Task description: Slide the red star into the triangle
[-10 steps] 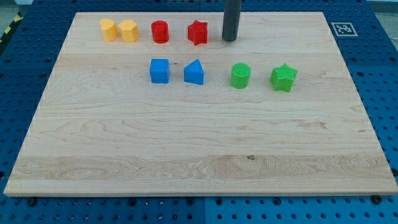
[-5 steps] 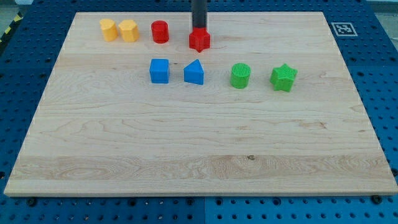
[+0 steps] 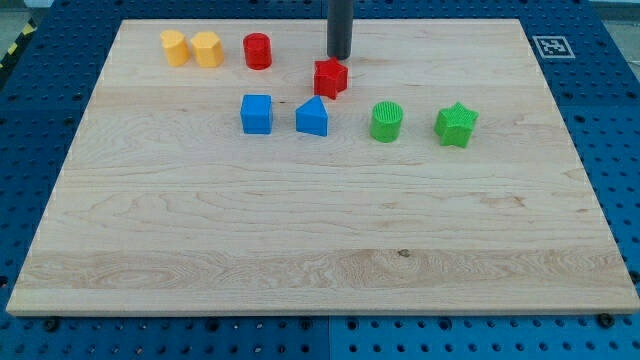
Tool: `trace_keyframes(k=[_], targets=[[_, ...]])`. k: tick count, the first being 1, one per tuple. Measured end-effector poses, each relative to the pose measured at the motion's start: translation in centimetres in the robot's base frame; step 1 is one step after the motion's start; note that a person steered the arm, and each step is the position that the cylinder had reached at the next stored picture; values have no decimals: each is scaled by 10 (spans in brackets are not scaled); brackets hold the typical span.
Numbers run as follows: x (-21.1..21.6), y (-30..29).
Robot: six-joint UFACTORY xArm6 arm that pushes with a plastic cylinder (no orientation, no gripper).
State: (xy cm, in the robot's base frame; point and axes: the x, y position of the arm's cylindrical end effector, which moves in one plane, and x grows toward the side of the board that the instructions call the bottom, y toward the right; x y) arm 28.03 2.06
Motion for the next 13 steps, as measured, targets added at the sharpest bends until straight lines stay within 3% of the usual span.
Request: trace_keyframes(k=[4,10,13], targets=[[14,-45],[23,-13],[60,-35]])
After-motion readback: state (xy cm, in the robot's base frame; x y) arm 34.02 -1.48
